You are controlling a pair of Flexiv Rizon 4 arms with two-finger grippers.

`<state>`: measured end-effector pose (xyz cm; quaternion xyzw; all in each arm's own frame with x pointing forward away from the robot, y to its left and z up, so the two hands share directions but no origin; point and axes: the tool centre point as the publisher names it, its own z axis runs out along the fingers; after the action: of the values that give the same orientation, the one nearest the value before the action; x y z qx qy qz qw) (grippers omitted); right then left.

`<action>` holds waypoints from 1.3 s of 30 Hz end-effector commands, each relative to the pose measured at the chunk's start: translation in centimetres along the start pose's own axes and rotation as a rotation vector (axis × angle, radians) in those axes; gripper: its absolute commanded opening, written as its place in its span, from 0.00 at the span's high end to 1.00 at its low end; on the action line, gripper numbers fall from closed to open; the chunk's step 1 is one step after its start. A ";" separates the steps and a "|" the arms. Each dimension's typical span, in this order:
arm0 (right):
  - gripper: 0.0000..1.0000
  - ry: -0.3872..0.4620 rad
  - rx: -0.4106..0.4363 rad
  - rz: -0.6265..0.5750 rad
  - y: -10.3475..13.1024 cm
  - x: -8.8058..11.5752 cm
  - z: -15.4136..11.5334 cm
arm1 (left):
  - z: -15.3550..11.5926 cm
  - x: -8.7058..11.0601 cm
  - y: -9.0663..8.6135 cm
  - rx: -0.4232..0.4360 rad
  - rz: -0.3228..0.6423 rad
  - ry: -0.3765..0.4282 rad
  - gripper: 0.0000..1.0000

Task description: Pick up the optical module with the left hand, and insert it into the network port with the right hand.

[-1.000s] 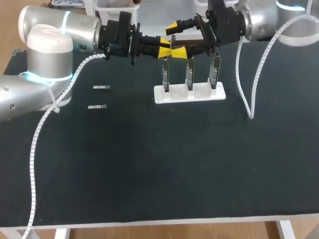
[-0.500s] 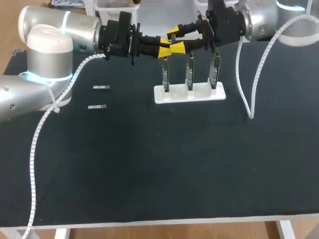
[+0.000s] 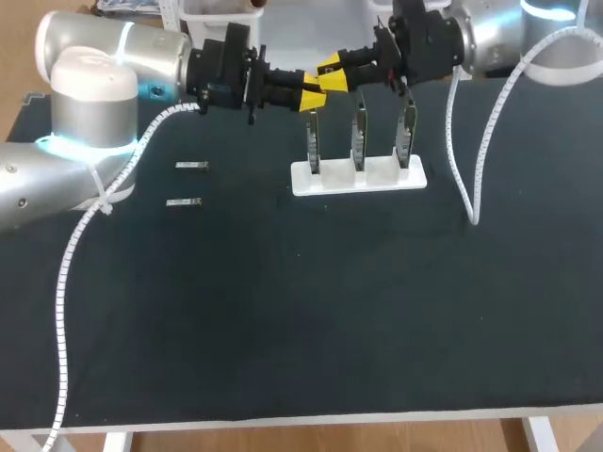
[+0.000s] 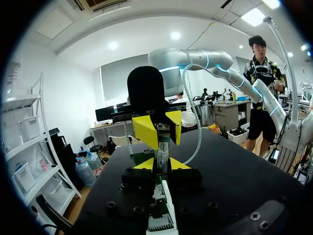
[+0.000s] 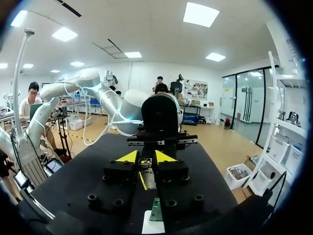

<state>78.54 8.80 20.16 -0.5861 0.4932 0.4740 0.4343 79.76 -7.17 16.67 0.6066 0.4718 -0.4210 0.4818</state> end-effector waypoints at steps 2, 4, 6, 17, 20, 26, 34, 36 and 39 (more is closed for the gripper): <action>1.00 -0.001 -0.004 0.001 0.4 0.1 0.0 | 0.0 0.1 0.6 -0.001 0.000 0.001 1.00; 1.00 -0.001 -0.004 0.001 0.4 0.1 0.0 | 0.0 0.1 0.6 -0.001 0.000 0.001 0.93; 1.00 -0.001 -0.004 0.001 0.4 0.1 0.0 | 0.0 0.1 0.6 -0.001 0.000 0.001 0.15; 1.00 -0.001 -0.004 0.001 0.4 0.1 0.0 | 0.0 0.1 0.6 -0.001 0.000 0.001 0.00; 1.00 -0.001 -0.004 0.001 0.4 0.1 0.0 | 0.0 0.1 0.6 -0.001 0.000 0.001 0.00; 1.00 -0.001 -0.004 0.001 0.4 0.1 0.0 | 0.0 0.1 0.6 -0.001 0.000 0.001 0.00; 1.00 -0.001 -0.004 0.001 0.4 0.1 0.0 | -1.0 0.8 0.6 -0.020 -0.002 0.024 0.00; 1.00 -0.001 -0.004 0.001 0.4 0.1 0.0 | -1.5 1.1 0.6 -0.028 -0.017 0.055 0.00; 1.00 -0.001 -0.004 0.001 0.4 0.1 0.0 | -2.4 1.5 0.6 -0.033 -0.027 0.077 0.00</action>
<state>78.31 8.82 20.04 -0.5867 0.4916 0.4766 0.4323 81.09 -5.27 15.37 0.6067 0.5018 -0.3991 0.4699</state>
